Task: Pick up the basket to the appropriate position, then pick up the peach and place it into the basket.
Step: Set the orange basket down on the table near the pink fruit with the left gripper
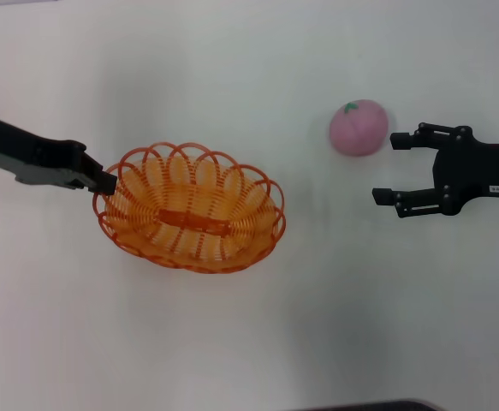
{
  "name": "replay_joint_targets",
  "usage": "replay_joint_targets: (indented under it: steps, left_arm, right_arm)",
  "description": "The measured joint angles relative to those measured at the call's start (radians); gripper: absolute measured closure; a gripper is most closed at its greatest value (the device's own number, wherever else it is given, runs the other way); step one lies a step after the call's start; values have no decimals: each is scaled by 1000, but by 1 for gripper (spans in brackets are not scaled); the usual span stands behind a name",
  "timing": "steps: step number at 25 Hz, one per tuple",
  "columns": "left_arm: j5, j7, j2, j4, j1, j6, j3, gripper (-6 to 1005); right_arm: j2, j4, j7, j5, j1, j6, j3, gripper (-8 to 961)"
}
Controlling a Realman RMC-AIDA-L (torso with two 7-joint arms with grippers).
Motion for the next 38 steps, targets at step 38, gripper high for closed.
replay_joint_targets:
  steps: [38]
  left_arm:
    - [-214, -77, -124, 109, 246, -146, 76, 959]
  right_arm:
    - [0, -3, -2, 2, -19, 0, 17, 36]
